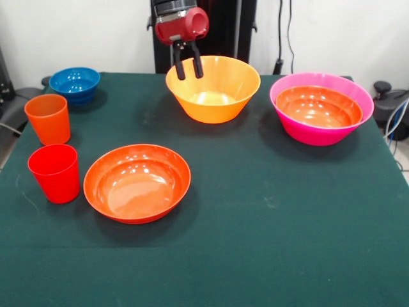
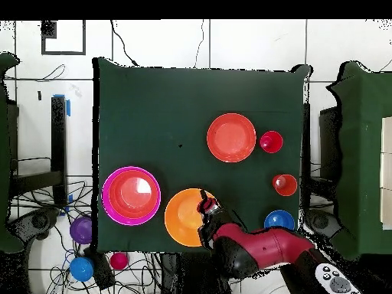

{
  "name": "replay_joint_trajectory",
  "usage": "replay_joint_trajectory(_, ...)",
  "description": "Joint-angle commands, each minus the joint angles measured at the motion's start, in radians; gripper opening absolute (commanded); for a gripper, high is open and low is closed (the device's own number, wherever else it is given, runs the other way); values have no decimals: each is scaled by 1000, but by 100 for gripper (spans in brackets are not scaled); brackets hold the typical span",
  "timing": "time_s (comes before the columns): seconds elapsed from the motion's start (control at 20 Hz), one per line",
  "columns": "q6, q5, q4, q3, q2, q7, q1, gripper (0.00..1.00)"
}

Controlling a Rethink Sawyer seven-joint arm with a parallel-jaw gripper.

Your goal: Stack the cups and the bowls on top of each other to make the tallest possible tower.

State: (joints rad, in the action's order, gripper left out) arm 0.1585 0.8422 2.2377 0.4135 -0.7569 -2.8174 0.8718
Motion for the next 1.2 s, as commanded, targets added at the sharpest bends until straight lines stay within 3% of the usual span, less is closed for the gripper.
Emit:
replay_joint_trajectory(0.05,-201,33,18,141,-28,135,67,100)
replay_joint_trajectory(0.25,-238,-8,121,194,-141,143,115,100)
replay_joint_trajectory(0.6,-246,52,94,192,-106,141,134,100)
replay_joint_trajectory(0.9,-127,130,25,33,-24,57,2,100)
replay_joint_trajectory(1.2,-46,111,-49,-38,59,8,-89,100)
